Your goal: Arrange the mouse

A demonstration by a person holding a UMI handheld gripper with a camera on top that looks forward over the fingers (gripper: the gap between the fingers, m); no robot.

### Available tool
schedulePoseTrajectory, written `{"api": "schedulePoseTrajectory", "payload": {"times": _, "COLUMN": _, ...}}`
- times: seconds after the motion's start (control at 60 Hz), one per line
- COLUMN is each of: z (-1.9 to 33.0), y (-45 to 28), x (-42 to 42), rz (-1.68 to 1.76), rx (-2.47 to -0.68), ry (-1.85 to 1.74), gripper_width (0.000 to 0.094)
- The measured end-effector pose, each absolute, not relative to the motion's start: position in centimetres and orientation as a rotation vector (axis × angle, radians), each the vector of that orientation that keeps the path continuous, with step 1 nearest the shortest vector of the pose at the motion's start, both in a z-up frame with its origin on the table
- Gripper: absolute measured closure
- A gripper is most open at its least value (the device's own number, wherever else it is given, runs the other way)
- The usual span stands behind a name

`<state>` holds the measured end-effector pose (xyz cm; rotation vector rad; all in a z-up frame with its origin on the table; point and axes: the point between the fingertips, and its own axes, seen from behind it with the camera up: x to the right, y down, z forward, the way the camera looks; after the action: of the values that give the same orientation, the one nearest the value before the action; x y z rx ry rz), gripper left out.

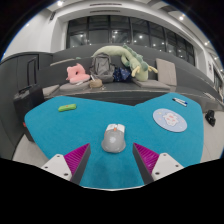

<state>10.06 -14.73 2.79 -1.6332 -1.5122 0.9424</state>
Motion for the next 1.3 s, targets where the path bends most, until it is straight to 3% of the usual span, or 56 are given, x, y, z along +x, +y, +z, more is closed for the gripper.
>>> {"api": "schedulePoseTrajectory", "payload": {"times": 0.417, "z": -1.2, "y": -14.3, "x": 2.2, "rz": 0.869, "rx": -1.672, "ry": -1.537, "gripper_width": 0.0075}}
{"api": "schedulePoseTrajectory", "payload": {"times": 0.667, "z": -1.4, "y": -14.0, "x": 0.4, "rz": 0.856, "rx": -1.708, "ry": -1.538, "gripper_width": 0.0092}}
{"api": "schedulePoseTrajectory", "payload": {"times": 0.8, "z": -1.7, "y": -13.7, "x": 0.2, "rz": 0.853, "rx": -1.752, "ry": -1.535, "gripper_width": 0.0226}}
{"api": "schedulePoseTrajectory", "payload": {"times": 0.833, "z": -1.8, "y": -13.5, "x": 0.2, "rz": 0.851, "rx": -1.754, "ry": -1.537, "gripper_width": 0.0295}}
{"api": "schedulePoseTrajectory", "payload": {"times": 0.867, "z": -1.9, "y": -13.3, "x": 0.1, "rz": 0.845, "rx": -1.756, "ry": -1.533, "gripper_width": 0.0438}}
{"api": "schedulePoseTrajectory", "payload": {"times": 1.05, "z": -1.7, "y": -13.6, "x": 0.3, "rz": 0.854, "rx": -1.734, "ry": -1.571, "gripper_width": 0.0574}}
{"api": "schedulePoseTrajectory", "payload": {"times": 1.133, "z": -0.9, "y": -13.9, "x": 0.9, "rz": 0.884, "rx": -1.729, "ry": -1.576, "gripper_width": 0.0579}}
{"api": "schedulePoseTrajectory", "payload": {"times": 1.3, "z": 6.2, "y": -13.0, "x": 1.2, "rz": 1.014, "rx": -1.650, "ry": -1.529, "gripper_width": 0.0580}}
